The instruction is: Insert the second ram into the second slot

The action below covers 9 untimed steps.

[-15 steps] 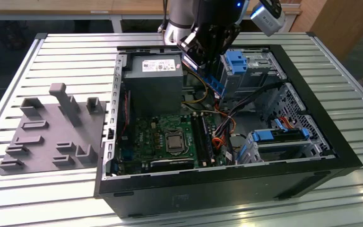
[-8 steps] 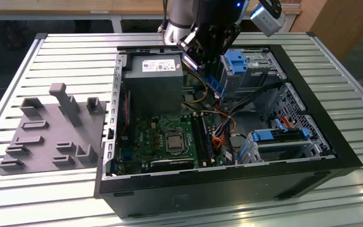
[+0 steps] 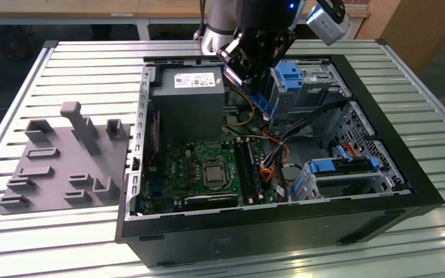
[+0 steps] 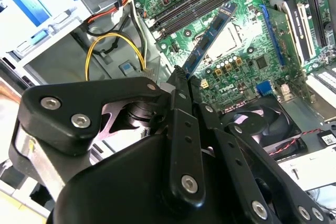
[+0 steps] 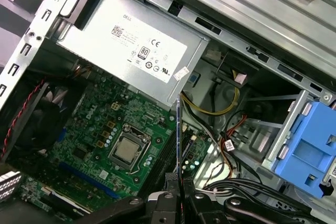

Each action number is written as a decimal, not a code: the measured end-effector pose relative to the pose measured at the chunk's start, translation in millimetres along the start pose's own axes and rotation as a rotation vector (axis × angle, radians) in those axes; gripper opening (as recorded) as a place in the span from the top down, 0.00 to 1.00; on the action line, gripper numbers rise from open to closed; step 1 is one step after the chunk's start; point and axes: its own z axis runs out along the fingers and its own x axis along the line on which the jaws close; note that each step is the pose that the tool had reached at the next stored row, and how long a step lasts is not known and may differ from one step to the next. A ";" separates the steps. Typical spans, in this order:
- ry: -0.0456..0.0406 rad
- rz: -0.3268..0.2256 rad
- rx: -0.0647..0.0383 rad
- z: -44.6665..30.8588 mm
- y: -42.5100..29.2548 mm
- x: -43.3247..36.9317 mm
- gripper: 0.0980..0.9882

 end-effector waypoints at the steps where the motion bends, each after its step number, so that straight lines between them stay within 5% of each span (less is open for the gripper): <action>1: 0.0000 0.003 0.000 0.0 0.0 0.0 0.96; 9: -0.0008 0.024 0.000 0.0 0.0 0.0 0.96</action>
